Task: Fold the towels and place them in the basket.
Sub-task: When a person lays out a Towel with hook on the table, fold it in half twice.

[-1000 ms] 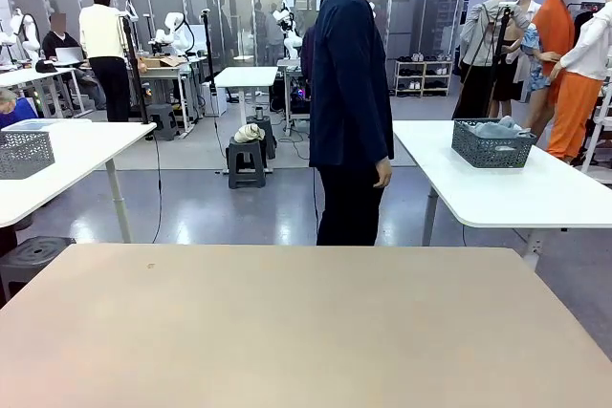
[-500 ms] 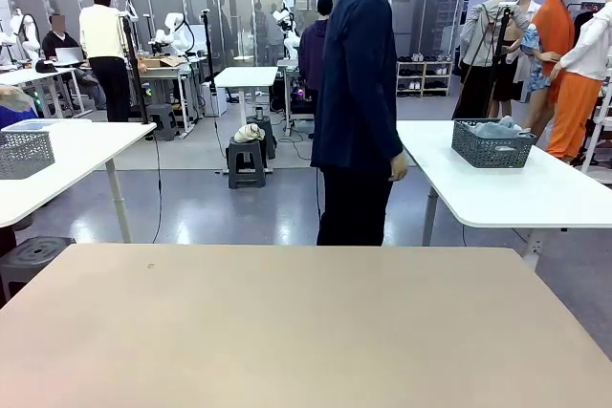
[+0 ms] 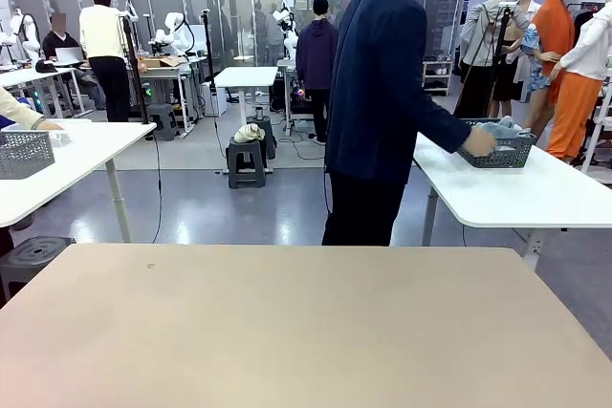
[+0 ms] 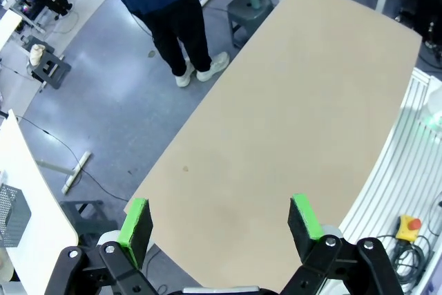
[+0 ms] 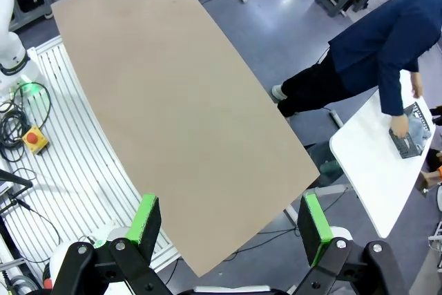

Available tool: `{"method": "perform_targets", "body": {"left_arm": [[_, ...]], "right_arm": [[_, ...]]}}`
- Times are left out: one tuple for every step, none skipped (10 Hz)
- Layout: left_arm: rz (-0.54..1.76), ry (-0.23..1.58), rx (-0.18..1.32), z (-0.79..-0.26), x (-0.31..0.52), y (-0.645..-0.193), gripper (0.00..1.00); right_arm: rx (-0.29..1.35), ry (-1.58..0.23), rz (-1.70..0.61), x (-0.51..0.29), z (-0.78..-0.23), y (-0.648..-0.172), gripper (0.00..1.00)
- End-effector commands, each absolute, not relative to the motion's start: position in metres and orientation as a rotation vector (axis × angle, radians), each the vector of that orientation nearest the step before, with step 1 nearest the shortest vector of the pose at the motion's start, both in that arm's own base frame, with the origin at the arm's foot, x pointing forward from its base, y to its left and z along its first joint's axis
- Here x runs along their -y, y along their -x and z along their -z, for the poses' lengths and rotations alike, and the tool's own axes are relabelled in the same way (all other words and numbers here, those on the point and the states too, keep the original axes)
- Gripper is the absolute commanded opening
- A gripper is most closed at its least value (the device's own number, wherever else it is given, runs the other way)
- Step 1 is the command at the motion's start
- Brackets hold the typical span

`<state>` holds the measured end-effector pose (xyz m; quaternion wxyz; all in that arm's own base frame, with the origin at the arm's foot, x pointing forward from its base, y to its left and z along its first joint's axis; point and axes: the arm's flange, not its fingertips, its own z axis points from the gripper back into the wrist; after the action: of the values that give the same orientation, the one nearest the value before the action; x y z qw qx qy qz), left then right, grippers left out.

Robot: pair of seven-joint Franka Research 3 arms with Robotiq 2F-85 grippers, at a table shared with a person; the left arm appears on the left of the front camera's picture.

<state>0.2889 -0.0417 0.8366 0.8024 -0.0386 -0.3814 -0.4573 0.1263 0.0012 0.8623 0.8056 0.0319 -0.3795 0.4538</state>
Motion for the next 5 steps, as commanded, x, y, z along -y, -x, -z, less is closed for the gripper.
{"method": "perform_targets", "body": {"left_arm": [[0.977, 0.085, 0.826, -0.8383, 0.0374, -0.2849, 1.00], [0.977, 0.085, 0.826, -0.8383, 0.0374, -0.2849, 1.00], [0.977, 0.085, 0.826, -0.8383, 0.0374, -0.2849, 1.00], [0.977, 0.085, 0.826, -0.8383, 0.0374, -0.2849, 1.00], [0.977, 0.085, 0.826, -0.8383, 0.0374, -0.2849, 1.00]], "right_arm": [[0.820, -0.067, -0.969, -0.0007, -0.8638, -0.1249, 1.00], [0.820, -0.067, -0.969, -0.0007, -0.8638, -0.1249, 1.00], [0.820, -0.067, -0.969, -0.0007, -0.8638, -0.1249, 1.00], [0.820, -0.067, -0.969, -0.0007, -0.8638, -0.1249, 1.00], [0.820, -0.067, -0.969, -0.0007, -0.8638, -0.1249, 1.00]]}}
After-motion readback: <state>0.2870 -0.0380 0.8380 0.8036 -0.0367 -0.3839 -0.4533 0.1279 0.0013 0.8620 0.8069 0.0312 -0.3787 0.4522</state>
